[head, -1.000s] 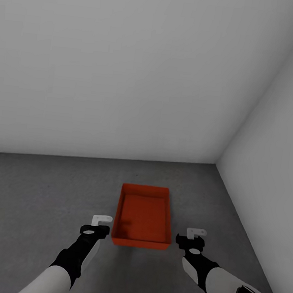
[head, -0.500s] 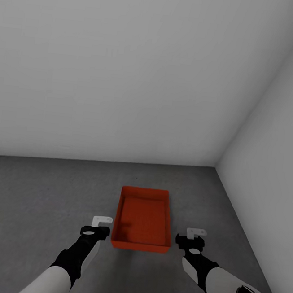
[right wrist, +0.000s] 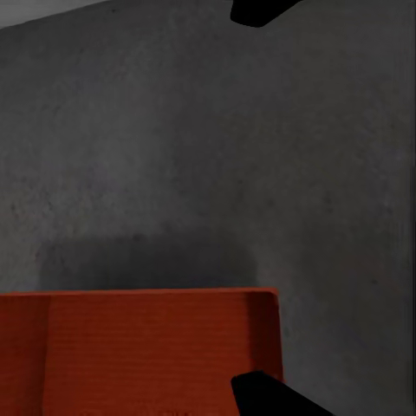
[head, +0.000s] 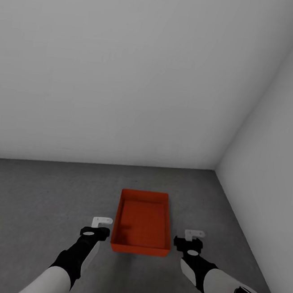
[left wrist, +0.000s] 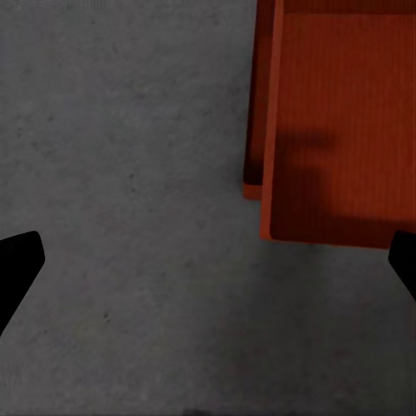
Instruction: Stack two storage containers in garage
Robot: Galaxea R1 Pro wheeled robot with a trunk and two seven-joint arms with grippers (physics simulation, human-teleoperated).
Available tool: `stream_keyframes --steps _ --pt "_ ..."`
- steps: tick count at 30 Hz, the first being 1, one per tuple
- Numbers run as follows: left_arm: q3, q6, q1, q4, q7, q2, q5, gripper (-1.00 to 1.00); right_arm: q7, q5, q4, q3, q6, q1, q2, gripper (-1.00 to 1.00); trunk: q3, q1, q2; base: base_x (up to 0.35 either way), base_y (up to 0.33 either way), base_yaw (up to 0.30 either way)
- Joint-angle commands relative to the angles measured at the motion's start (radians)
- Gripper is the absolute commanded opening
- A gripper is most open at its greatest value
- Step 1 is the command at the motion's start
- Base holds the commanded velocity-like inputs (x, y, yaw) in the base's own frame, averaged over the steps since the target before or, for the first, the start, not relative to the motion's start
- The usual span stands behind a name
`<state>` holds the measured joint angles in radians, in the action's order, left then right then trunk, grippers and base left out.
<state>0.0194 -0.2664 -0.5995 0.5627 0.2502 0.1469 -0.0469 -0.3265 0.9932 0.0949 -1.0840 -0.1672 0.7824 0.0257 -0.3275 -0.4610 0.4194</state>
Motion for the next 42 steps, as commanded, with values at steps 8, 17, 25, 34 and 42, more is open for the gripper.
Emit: stream_keyframes --steps 8,17,25,34,42 --pt "0.005 -0.007 0.0 -0.087 0.001 -0.001 -0.002 1.0 -0.006 0.01 -0.003 -0.01 0.008 -0.081 0.048 1.0 0.011 -0.001 0.002 0.0 0.0 0.0" --pt "0.007 -0.004 0.0 -0.202 0.0 -0.008 0.002 1.0 -0.005 0.01 -0.003 -0.01 0.027 -0.167 0.055 1.0 0.025 -0.001 0.002 0.0 0.0 0.0" --pt "0.007 0.0 0.0 -0.309 -0.001 -0.019 0.071 1.0 -0.002 0.01 -0.003 -0.011 0.041 -0.242 0.056 1.0 0.037 -0.001 0.002 0.0 0.0 0.0" --pt "0.004 0.184 -0.001 -0.546 -0.006 -0.038 0.106 1.0 0.001 0.01 -0.003 -0.011 0.037 -0.377 0.057 1.0 0.051 -0.001 0.002 0.0 0.0 0.047" --pt "0.004 0.202 0.012 -0.558 -0.037 -0.039 0.109 1.0 0.001 0.012 -0.003 -0.01 0.032 -0.397 0.057 1.0 0.063 -0.001 0.002 0.0 0.0 0.043"
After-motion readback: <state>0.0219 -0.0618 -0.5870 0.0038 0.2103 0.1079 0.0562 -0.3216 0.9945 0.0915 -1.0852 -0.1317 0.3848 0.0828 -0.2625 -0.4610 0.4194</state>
